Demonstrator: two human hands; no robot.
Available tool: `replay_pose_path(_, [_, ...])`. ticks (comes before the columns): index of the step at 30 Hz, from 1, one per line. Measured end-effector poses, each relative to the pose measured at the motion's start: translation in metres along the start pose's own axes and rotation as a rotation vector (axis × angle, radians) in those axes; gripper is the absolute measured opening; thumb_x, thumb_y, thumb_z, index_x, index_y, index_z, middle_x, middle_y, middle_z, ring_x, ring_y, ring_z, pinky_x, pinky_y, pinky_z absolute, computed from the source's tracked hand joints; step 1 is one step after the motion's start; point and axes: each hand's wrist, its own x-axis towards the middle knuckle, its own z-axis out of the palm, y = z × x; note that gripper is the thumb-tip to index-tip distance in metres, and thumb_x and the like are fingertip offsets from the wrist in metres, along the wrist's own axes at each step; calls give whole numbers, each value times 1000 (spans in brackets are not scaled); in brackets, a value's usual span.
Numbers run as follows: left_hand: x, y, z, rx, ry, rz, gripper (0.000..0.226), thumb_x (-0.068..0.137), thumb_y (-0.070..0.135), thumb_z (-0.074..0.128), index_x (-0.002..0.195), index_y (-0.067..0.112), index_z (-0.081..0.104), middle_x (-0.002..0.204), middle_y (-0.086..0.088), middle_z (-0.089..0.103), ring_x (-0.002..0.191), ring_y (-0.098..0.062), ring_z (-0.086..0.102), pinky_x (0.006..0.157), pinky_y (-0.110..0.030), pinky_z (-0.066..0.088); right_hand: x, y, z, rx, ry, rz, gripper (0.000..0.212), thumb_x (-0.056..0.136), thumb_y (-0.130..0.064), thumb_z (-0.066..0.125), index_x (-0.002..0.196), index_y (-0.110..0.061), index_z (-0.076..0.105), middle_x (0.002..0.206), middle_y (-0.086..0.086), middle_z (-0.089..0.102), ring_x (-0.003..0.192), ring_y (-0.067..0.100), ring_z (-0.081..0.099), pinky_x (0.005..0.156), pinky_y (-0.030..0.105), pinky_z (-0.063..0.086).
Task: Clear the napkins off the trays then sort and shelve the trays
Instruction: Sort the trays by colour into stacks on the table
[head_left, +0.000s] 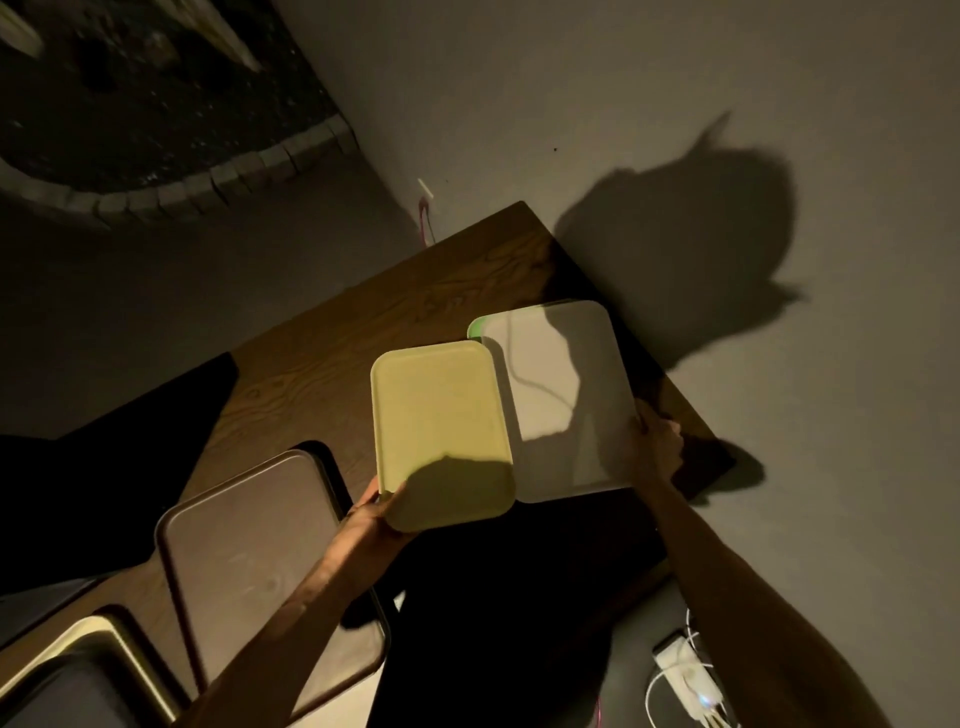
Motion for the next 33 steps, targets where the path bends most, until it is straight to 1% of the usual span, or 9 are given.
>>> replay_pose_path(2, [0,0,-1,4,42,-20,34,97,3,43,125,17,56,99,-5,77,83,-22,74,62,-34,61,4,3,4,-30,-74,-17,37,100,-27,46,135,-19,54,131,18,54,121,40,51,102,47,39])
replay_pose_path(5, [4,-3,-11,-27,72,-55,40,97,5,45,135,16,51,110,-9,72,90,-27,72,65,-38,62,7,6,16,-100,-131,-71,39,97,-19,47,136,-19,50,128,20,56,119,41,54,99,46,43])
replay_pose_path(8, [1,-4,-15,-26,71,-44,36,98,3,42,128,19,55,108,-9,73,88,-27,73,63,-38,61,-8,-1,21,-136,-135,-113,51,91,-7,51,140,-19,48,123,23,58,111,43,56,92,44,48])
replay_pose_path(11, [-1,-6,-20,11,68,-13,34,98,2,44,124,20,57,108,-7,75,93,-26,72,68,-38,61,-33,-6,33,-193,-134,-236,57,88,0,55,144,-8,45,118,30,58,108,48,54,92,51,47])
replay_pose_path(19, [7,-9,-35,29,108,-1,41,97,5,49,136,16,53,128,-13,65,114,-31,61,83,-42,59,-84,-18,59,-171,-203,-178,46,96,-16,50,142,-15,46,124,17,51,116,33,54,101,47,46])
replay_pose_path(23, [12,-10,-29,68,111,-3,38,96,10,51,133,19,55,115,-6,72,95,-22,72,69,-37,61,-108,-24,67,-235,-262,-170,42,96,-21,51,137,-12,48,127,15,49,119,32,51,100,45,46])
replay_pose_path(27, [19,-16,-23,145,107,5,31,98,5,45,121,19,61,95,2,77,79,-13,73,54,-30,58,-127,-21,73,-334,-337,-239,52,94,-29,50,145,-28,40,123,13,52,116,32,54,94,40,45])
replay_pose_path(30, [25,-20,-27,146,114,-7,36,97,8,49,131,14,58,121,-11,69,103,-26,66,63,-34,60,-132,-15,76,-330,-381,-237,57,91,-31,54,146,-32,40,125,11,55,117,32,54,95,42,46])
replay_pose_path(33, [30,-25,-35,208,163,-29,34,95,10,53,127,19,63,124,-14,67,114,-35,61,68,-41,60,-134,-16,78,-275,-332,-192,45,95,-34,48,139,-28,50,127,12,58,118,33,56,96,43,45])
